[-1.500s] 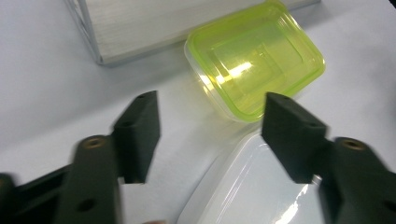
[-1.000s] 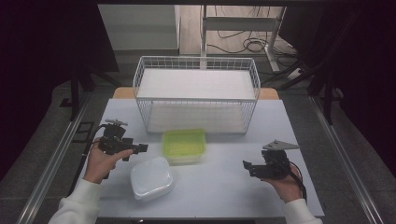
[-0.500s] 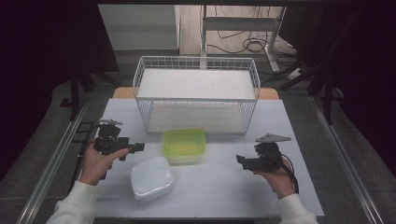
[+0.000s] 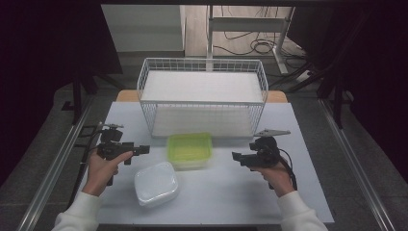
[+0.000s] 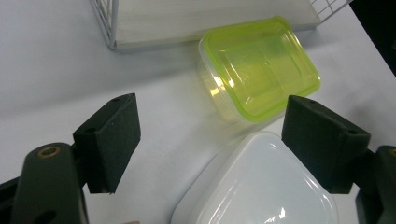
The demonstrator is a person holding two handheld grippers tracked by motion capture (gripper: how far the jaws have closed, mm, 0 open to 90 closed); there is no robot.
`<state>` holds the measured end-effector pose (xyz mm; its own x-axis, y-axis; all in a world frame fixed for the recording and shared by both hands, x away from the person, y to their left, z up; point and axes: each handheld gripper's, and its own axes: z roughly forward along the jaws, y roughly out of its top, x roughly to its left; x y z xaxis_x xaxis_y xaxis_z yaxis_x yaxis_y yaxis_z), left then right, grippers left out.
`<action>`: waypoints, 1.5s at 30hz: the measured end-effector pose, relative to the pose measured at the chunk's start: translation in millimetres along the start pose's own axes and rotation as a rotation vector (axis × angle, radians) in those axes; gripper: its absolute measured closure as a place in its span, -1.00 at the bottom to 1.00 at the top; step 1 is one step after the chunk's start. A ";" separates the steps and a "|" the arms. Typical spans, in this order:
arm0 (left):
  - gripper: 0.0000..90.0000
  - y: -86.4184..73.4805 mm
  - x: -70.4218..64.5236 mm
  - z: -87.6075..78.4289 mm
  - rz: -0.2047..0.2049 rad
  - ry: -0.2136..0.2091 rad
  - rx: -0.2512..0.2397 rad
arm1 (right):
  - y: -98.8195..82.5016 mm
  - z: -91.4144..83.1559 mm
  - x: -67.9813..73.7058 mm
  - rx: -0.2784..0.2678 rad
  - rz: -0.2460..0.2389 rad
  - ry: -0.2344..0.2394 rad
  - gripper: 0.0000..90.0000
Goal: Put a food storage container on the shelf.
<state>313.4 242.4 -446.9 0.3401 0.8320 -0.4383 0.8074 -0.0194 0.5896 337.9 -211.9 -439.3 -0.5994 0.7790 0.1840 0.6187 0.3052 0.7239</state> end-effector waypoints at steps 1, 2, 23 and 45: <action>-0.57 0.5 0.2 2.9 -0.002 0.000 0.004 | 1.9 3.0 0.3 0.002 0.009 0.010 -0.61; -0.57 1.3 0.7 7.2 -0.004 -0.004 0.014 | 3.7 6.6 0.6 0.006 0.018 0.020 -0.61; -0.54 16.8 7.9 50.1 -0.021 -0.085 0.073 | 26.7 65.2 14.5 0.099 0.111 0.143 -0.36; -0.29 31.7 17.9 79.8 -0.115 -0.124 0.141 | 38.0 111.8 4.2 0.147 0.214 0.191 -0.08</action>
<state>383.5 212.4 -490.2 0.2918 0.7587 -0.5824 0.9009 -0.0135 0.4339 415.6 -135.7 -485.4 -0.5235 0.7216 0.4529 0.7993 0.2319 0.5544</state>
